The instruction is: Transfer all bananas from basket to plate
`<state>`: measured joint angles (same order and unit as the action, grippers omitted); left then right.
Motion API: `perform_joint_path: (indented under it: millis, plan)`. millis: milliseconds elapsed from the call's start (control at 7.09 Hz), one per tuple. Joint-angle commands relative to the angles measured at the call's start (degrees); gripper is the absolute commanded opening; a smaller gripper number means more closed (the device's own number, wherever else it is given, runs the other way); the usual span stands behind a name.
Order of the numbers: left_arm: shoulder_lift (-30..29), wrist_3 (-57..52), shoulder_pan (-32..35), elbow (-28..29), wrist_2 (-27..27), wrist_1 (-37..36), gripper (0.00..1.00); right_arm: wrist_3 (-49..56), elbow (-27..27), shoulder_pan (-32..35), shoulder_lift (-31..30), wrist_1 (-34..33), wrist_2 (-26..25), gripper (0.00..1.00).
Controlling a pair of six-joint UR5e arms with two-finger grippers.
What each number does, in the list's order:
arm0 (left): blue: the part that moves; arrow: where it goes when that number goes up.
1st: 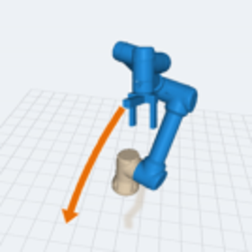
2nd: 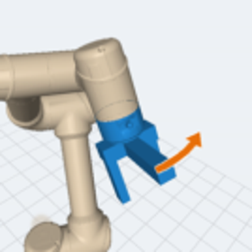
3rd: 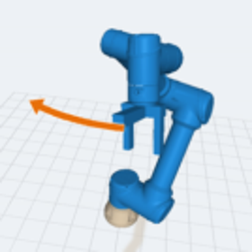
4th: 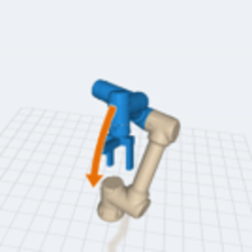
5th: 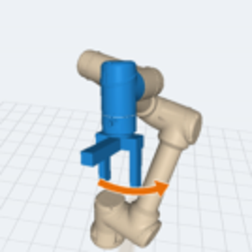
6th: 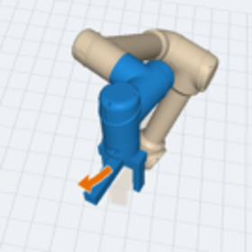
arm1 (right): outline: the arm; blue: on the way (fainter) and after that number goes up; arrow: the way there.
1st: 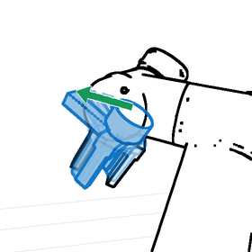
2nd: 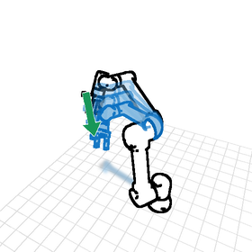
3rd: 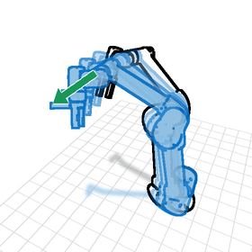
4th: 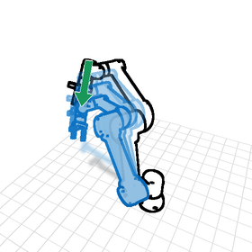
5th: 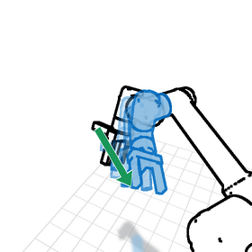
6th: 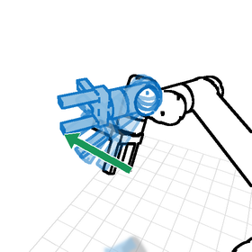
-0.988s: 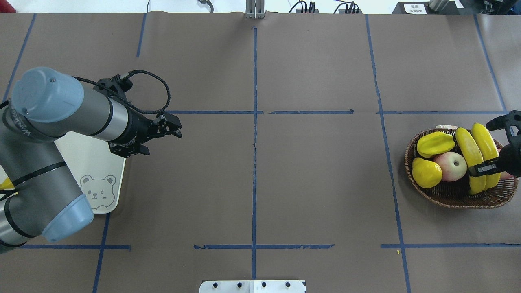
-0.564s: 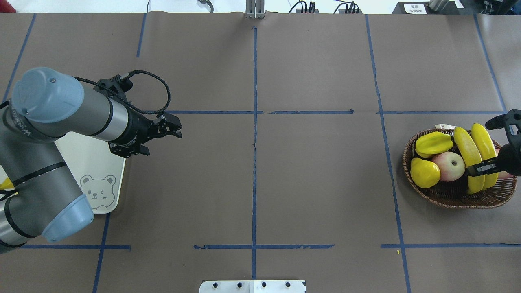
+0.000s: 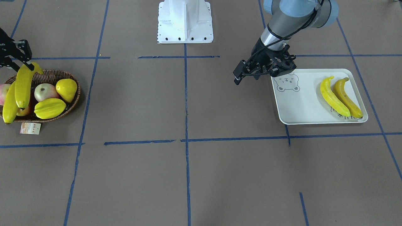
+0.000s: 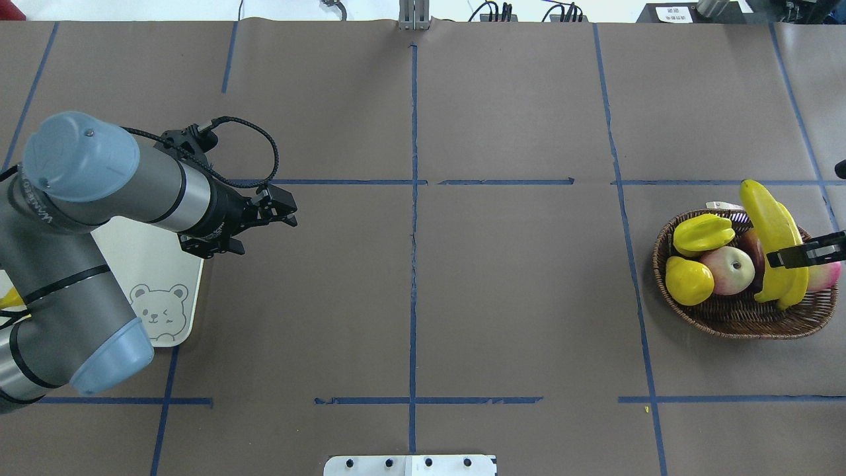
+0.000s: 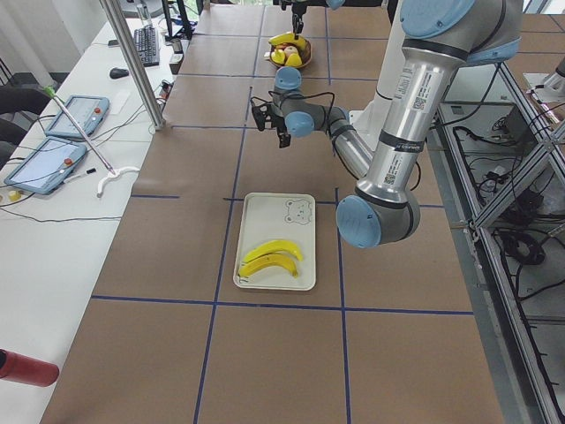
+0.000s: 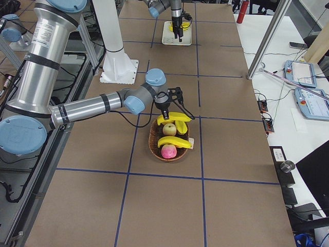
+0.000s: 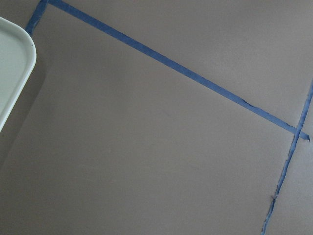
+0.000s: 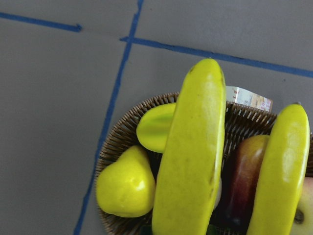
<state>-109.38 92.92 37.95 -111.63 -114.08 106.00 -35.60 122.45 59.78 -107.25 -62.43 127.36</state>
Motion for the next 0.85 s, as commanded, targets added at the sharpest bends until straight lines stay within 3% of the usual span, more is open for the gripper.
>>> perform_joint_path:
  millis: [0, 282, 564, 705]
  plan:
    - [-1.4, 0.1, -0.2, 0.0, 0.0, 0.0, 1.00, -1.7, 1.4, 3.9, 6.1, 0.2, 8.9, 0.03]
    - [-5.5, 4.3, -0.2, -0.4, -0.1, 0.6, 1.00, -12.6, -1.9, 1.3, 16.8, 0.9, 11.5, 0.03]
    - [-6.6, 9.4, -0.3, -0.1, -0.1, 11.0, 1.00, -27.7, -2.4, -6.9, 26.3, 2.2, 10.3, 0.03]
    - [-6.6, 12.3, -0.5, 0.0, -0.1, 16.6, 1.00, -31.8, -2.5, -10.9, 29.2, 3.8, 6.0, 0.02]
